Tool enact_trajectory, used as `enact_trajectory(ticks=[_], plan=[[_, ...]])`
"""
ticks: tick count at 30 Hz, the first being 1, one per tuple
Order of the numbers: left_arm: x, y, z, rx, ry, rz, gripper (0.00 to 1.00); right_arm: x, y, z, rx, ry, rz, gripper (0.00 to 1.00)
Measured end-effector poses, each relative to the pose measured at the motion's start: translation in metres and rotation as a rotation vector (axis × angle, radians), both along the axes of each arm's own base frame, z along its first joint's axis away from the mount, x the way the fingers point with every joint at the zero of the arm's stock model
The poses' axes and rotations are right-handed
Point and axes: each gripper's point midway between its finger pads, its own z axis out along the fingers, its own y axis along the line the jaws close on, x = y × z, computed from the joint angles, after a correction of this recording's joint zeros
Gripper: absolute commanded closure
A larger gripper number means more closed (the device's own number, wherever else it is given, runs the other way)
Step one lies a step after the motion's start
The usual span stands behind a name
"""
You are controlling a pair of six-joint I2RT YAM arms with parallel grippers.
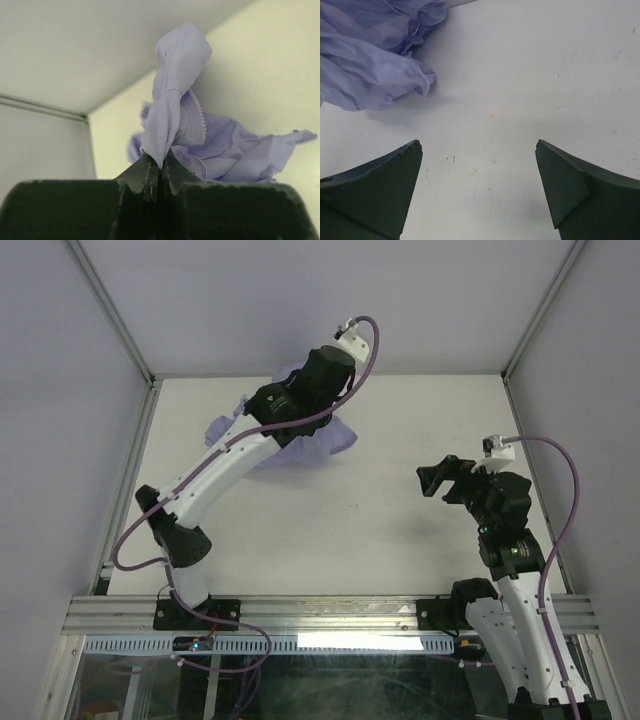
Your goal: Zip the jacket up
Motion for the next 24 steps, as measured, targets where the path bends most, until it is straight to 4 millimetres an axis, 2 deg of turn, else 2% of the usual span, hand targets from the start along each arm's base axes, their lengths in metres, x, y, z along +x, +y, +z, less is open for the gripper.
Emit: enact_trajectory(ticks=[3, 5, 8, 12, 16, 19, 21, 24], plan=[[-0.026, 0.008, 0.088, 0.068, -0.222, -0.035, 1.0, 0.002, -0.002, 0.006, -0.004, -0.018, -0.013, 0.01], [-0.047, 0.009, 0.133, 0.102, -0.339, -0.051, 1.0, 0.004, -0.002, 0.011, -0.006, -0.032, -0.013, 0.01], [-0.071, 0.009, 0.178, 0.132, -0.457, -0.067, 1.0, 0.008, -0.002, 0.019, -0.009, -0.054, -0.009, 0.01], [-0.084, 0.011, 0.205, 0.108, -0.527, -0.081, 1.0, 0.013, 0.0, 0.028, -0.013, -0.079, 0.004, 0.01], [-0.096, 0.013, 0.215, 0.015, -0.535, -0.157, 1.0, 0.015, 0.005, 0.032, -0.017, -0.095, 0.033, 0.01], [-0.115, 0.015, 0.224, -0.119, -0.532, -0.277, 1.0, 0.015, 0.011, 0.032, -0.022, -0.102, 0.072, 0.02], [-0.131, 0.027, 0.233, -0.208, -0.542, -0.342, 1.0, 0.015, 0.015, 0.032, -0.024, -0.104, 0.099, 0.02], [-0.15, 0.06, 0.256, -0.335, -0.59, -0.388, 1.0, 0.015, 0.024, 0.03, -0.023, -0.103, 0.162, 0.03]])
